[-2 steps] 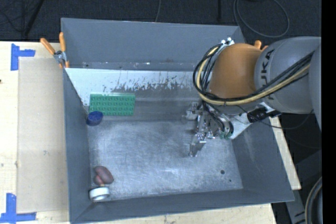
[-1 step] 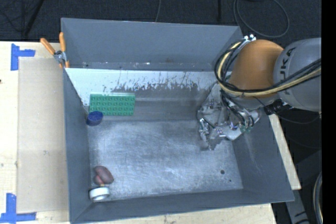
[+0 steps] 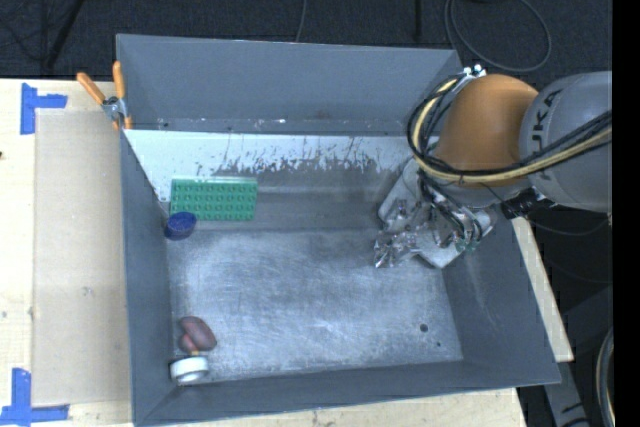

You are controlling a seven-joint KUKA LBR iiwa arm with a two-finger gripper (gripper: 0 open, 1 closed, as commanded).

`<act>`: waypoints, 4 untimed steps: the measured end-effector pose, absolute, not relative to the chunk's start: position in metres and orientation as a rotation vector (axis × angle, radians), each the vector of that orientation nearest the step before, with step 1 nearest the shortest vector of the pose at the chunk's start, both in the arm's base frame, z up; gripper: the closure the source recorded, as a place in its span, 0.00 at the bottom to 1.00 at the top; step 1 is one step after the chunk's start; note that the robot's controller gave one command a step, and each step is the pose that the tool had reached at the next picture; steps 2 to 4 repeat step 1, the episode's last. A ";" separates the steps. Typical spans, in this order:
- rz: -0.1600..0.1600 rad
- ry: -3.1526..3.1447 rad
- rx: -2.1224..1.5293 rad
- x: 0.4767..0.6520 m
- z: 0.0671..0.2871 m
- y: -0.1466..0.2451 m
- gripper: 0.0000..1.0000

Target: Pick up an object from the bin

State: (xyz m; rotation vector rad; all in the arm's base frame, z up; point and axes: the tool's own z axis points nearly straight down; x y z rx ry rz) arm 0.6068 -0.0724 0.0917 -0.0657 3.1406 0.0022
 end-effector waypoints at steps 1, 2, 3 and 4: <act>-0.004 3.125 -0.183 0.614 0.243 -0.096 1.00; -0.004 3.125 -0.183 0.614 0.243 -0.096 1.00; -0.004 3.125 -0.183 0.614 0.243 -0.096 1.00; -0.004 3.125 -0.183 0.614 0.243 -0.096 1.00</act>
Offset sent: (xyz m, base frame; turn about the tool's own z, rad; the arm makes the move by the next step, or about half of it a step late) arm 0.0049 -0.0234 0.1466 -0.0767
